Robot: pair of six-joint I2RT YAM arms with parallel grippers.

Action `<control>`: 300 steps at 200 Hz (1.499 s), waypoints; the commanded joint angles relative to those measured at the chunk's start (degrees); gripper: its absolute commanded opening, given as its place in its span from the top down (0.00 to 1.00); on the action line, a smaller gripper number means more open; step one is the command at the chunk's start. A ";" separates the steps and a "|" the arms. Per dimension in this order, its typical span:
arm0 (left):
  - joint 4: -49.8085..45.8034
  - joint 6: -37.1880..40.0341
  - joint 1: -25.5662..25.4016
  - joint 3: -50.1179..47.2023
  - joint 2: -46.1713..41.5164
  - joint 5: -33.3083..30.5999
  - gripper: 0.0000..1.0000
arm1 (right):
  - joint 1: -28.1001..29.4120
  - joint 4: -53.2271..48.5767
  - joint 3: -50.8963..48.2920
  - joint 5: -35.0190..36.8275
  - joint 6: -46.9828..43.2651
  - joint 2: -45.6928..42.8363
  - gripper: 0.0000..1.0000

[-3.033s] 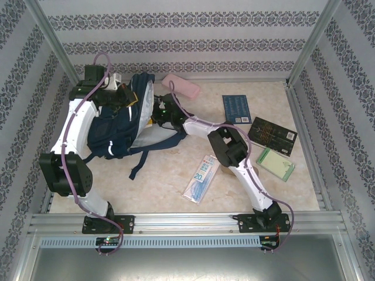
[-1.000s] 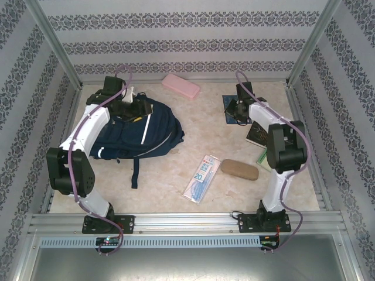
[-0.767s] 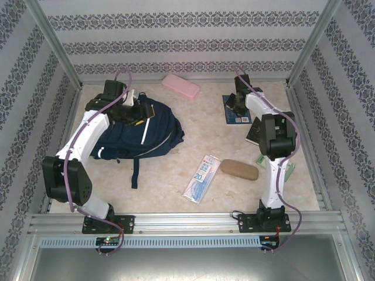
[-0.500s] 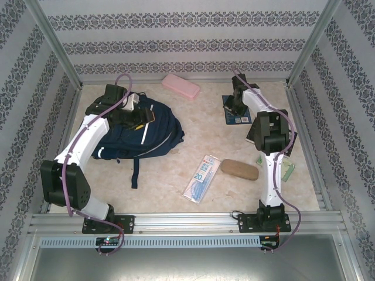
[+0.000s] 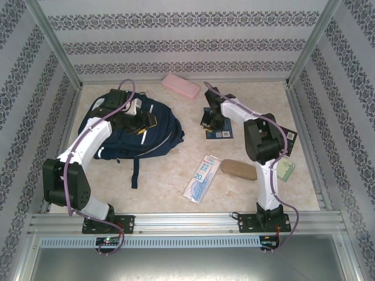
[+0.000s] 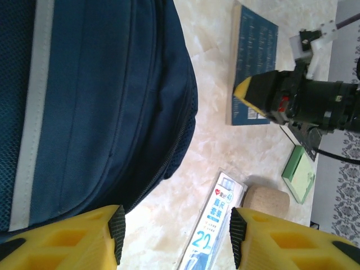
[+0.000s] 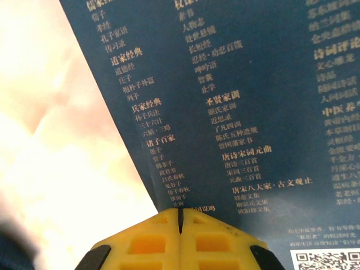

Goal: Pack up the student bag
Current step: Move the book to the center of the table, then pick up the book from the center of the table.

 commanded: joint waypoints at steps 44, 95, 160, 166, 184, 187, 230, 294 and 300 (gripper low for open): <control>6.04 -4.23 -5.37 0.49 2.52 -0.06 0.47 | 8.25 3.62 -4.62 -3.93 5.73 -4.53 0.99; 10.75 -9.06 -14.32 6.55 12.30 -4.69 0.53 | 3.64 6.85 -9.02 -1.29 -1.87 -14.27 0.69; 8.74 -10.52 -20.11 22.50 31.29 -8.33 0.83 | -4.88 13.07 -18.31 -4.83 -5.19 -18.30 0.65; 7.53 -10.41 -20.27 24.24 33.19 -9.33 0.86 | -5.32 13.17 -18.31 -4.96 -5.58 -17.91 0.65; 4.74 -10.18 -20.27 28.10 37.06 -11.89 0.88 | -6.38 13.23 -17.74 -5.46 -6.58 -16.24 0.62; 4.36 -10.10 -20.32 28.62 37.70 -12.32 0.89 | -6.48 13.21 -17.58 -5.52 -6.75 -15.91 0.62; 0.28 -9.07 -20.25 32.25 42.51 -16.33 0.85 | -7.59 12.60 -15.41 -6.04 -8.84 -11.61 0.61; 0.31 -9.05 -20.87 31.33 45.99 -14.90 0.81 | -7.72 11.74 -13.87 -8.03 -10.49 -6.40 0.60; -0.29 -8.97 -21.07 31.47 46.31 -15.47 0.81 | -7.64 11.85 -13.83 -8.95 -10.40 -6.05 0.61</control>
